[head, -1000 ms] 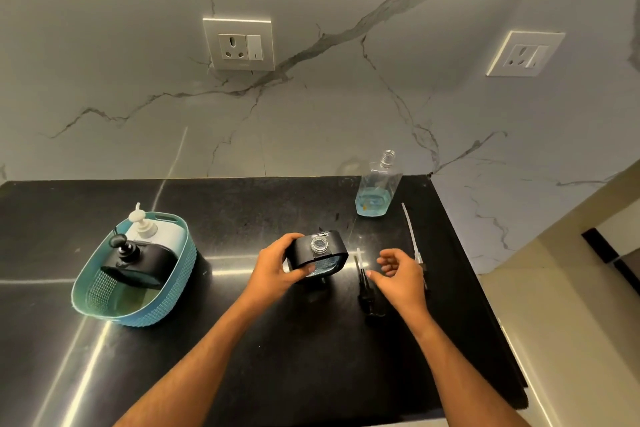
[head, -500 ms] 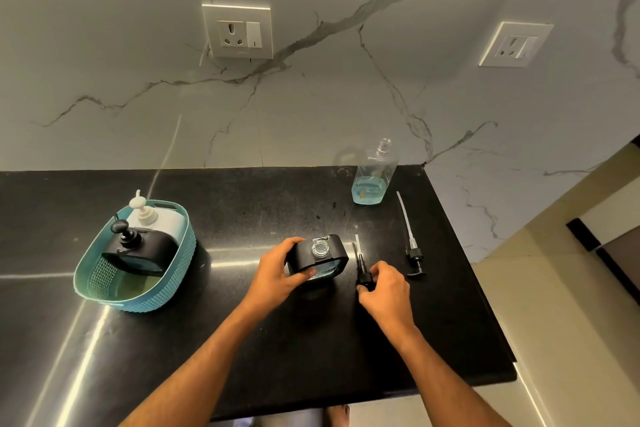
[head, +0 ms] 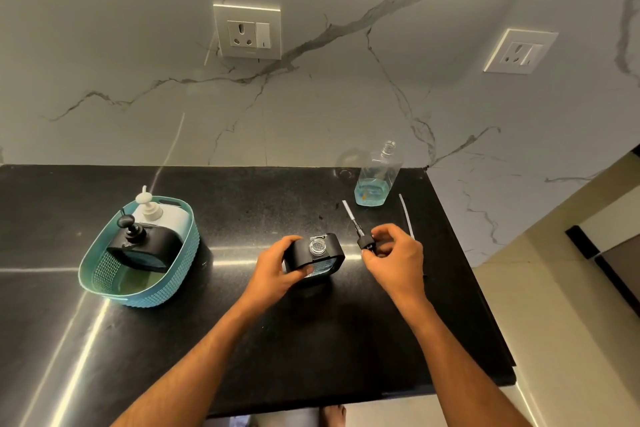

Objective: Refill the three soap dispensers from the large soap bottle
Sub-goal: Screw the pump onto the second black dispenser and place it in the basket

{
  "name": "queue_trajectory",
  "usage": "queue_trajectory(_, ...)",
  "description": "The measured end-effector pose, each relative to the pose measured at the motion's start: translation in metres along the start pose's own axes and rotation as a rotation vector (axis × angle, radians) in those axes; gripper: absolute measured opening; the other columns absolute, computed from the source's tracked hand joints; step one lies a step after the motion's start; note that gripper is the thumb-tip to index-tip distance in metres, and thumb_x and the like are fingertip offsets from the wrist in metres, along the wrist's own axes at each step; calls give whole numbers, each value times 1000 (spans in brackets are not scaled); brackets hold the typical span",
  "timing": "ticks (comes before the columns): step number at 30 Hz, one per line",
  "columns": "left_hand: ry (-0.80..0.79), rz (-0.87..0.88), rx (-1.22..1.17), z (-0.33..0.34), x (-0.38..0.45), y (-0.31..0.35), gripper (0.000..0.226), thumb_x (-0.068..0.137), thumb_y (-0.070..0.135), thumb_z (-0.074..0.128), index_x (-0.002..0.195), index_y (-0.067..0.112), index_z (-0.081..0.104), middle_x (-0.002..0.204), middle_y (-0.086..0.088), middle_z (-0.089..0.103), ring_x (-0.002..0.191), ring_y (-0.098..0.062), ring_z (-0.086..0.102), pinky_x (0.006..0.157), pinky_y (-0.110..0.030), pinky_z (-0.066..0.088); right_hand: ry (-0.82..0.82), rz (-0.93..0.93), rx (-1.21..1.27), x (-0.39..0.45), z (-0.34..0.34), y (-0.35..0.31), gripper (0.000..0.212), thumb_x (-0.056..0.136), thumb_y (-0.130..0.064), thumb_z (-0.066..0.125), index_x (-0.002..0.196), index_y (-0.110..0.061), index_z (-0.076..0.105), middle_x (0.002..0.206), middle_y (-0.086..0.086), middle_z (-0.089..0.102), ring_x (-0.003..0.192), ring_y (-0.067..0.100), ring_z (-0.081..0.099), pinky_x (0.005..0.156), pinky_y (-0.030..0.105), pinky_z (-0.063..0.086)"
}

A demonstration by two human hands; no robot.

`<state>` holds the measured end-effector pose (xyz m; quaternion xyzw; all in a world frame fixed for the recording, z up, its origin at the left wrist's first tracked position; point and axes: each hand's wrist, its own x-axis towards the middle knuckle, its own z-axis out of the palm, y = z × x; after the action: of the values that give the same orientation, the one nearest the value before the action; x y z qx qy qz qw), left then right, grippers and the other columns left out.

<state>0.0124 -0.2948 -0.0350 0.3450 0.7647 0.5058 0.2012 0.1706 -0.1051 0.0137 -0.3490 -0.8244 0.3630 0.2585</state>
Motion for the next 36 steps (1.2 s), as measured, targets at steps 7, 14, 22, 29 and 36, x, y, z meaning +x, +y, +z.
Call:
queue_trajectory(7,11,0,12,-5,7,1,51,81,8,86,126,15,63,120,1,70,115,-18,65,102,-50,53,-87,-133,3,7,-30,-51,34,75,-9,85,105,-23,77,90,-18,71,86,-4,69,72,8,54)
queue_trajectory(14,26,12,49,-10,13,-1,51,82,10,86,126,18,63,119,5,70,113,-15,65,99,-47,55,-148,-242,-114,7,-50,-85,26,75,-22,83,99,-27,79,86,-18,68,82,0,67,71,6,53)
queue_trajectory(22,17,56,59,-5,13,0,51,81,13,87,126,18,63,118,7,70,112,-13,65,98,-46,55,-232,-250,-272,17,-37,-99,23,75,-29,80,98,-27,78,82,-14,67,76,2,65,71,6,48)
queue_trajectory(29,3,96,67,1,12,5,51,80,19,88,125,22,63,115,14,68,109,-8,65,95,-42,56,-293,-317,-387,32,-10,-102,22,72,-33,72,92,-24,72,79,-8,69,73,9,64,67,21,58)
queue_trajectory(36,-3,102,77,4,12,7,50,81,23,88,125,24,63,115,14,67,108,-9,64,94,-40,56,-405,-325,-363,30,15,-86,23,73,-29,75,93,-20,72,86,-4,70,79,13,66,75,36,61)
